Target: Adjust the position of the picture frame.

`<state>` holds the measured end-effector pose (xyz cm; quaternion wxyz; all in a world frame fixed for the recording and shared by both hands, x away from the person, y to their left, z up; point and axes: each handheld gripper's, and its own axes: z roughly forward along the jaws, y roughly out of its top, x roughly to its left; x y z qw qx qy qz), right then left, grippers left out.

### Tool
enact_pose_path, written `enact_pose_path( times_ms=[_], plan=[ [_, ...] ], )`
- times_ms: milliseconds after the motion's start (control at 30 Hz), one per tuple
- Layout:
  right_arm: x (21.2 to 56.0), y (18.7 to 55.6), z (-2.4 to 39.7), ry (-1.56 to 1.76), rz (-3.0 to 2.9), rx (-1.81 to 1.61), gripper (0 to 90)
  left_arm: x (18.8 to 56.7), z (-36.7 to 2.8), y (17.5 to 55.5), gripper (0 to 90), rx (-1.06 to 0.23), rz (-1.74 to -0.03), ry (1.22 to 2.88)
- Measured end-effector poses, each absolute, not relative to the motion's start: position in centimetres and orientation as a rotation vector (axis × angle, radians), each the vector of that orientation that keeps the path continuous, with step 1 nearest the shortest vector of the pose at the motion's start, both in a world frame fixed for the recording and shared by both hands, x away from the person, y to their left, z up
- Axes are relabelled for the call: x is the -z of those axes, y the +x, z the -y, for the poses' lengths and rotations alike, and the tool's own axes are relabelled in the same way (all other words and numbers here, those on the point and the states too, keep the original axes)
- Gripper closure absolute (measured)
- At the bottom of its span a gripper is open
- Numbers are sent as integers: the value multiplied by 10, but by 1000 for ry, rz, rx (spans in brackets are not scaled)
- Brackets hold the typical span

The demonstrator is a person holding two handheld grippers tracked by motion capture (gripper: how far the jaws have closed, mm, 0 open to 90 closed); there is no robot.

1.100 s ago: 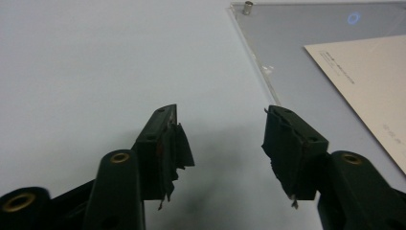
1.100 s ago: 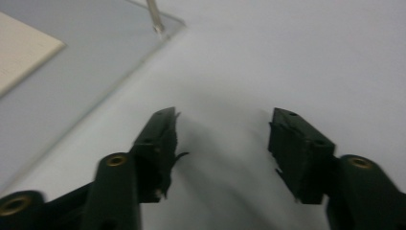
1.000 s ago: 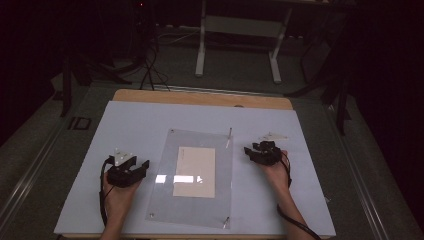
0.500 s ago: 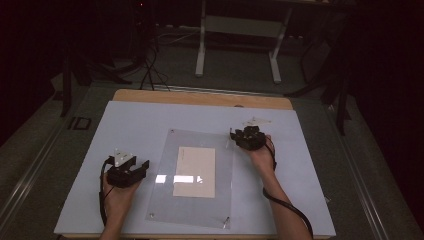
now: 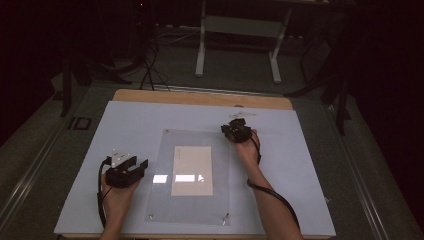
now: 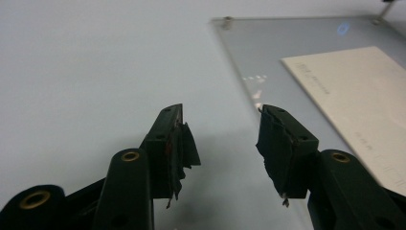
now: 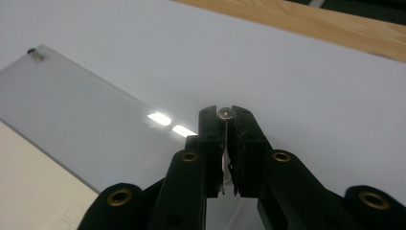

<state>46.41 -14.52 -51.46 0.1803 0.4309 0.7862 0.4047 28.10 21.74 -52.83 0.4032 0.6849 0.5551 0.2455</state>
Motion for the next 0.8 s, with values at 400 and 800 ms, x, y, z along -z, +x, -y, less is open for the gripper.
enact_pose_path(
  times_ms=[400,800],
  plan=[
    [497,495,39,1050,-2370,-1098,849,527,-222,278,526,-609,-1399,1697],
    [510,494,9,1081,-2423,-1060,741,527,-224,274,516,-607,-1396,1693]
  ],
)
